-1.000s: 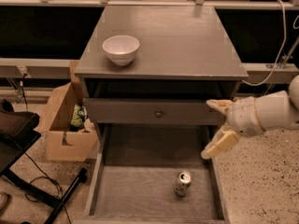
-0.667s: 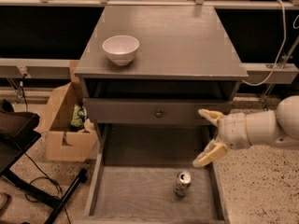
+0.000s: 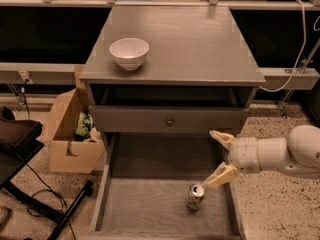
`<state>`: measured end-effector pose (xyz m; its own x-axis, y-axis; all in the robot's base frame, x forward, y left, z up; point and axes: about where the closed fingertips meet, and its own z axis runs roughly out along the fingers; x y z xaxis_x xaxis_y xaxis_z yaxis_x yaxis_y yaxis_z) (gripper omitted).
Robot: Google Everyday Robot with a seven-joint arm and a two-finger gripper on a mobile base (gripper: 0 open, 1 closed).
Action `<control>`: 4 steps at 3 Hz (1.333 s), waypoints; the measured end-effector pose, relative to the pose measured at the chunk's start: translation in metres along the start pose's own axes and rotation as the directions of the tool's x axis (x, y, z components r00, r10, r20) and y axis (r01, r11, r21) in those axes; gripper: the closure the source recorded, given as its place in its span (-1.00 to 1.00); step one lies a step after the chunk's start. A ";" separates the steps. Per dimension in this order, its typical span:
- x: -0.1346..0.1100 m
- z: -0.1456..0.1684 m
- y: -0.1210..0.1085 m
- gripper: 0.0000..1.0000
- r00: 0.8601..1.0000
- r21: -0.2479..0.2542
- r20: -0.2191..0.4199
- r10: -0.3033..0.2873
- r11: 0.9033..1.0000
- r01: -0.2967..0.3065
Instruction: Pick 7up can from middle drawer and place on counter
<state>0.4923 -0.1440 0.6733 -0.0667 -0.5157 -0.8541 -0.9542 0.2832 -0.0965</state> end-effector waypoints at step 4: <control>0.145 0.019 -0.044 -1.00 0.996 -0.095 0.020 -0.086 0.992 0.087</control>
Offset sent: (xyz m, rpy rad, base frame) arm 0.0378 -0.0828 -0.1190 -0.0013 -0.0128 0.1511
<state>0.5303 -0.2158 0.5436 0.0213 -0.5219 -0.8528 -0.9798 0.1588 -0.1217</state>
